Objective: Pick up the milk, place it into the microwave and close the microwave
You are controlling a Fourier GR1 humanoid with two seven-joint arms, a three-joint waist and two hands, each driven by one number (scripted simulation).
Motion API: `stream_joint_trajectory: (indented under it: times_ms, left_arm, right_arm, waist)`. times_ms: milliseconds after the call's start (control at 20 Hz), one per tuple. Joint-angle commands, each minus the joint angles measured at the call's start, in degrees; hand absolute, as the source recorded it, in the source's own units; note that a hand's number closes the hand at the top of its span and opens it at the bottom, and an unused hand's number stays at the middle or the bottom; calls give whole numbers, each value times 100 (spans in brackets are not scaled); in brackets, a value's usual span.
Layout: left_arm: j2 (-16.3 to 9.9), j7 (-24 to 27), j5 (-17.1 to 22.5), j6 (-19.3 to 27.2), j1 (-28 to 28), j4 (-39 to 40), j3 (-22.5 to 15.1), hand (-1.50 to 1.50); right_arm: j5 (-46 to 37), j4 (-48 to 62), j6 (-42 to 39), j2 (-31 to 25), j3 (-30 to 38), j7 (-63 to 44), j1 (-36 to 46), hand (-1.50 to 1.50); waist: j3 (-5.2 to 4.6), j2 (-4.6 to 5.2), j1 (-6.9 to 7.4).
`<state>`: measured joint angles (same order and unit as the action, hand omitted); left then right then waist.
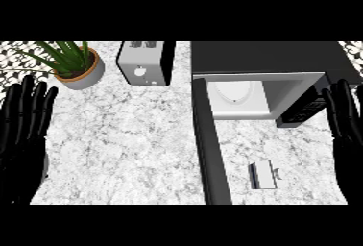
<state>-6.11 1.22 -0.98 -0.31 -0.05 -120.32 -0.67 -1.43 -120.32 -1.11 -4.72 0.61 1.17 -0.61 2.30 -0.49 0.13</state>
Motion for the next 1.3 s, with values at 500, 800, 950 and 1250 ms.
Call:
stream_joint_trajectory:
  times_ms: [500,800,950,1250]
  left_arm:
    - [606,-15,367,1482,1719,-506,-1603,-150]
    - [610,1050,125,1622,2771,-487,-2629,-150]
    - [418,1585,310,1261,3510,-466,-2519,-150]
    - [471,2427,410,1274,3703,85,-2740,-150]
  right_arm:
    - [-456,-1497,-185,428,-1246,329,-3249,-150]
    - [-352,-1166,-24,392,-1158,760,-3492,-150]
    - [-733,-667,299,469,-1680,1422,-3932,-150]
    - [-404,308,301,470,-1403,1952,-3601,-150]
  waist:
    - [-229,-1,-98]
    - [-229,27,-22]
    - [-231,12,-5]
    - [-229,30,9]
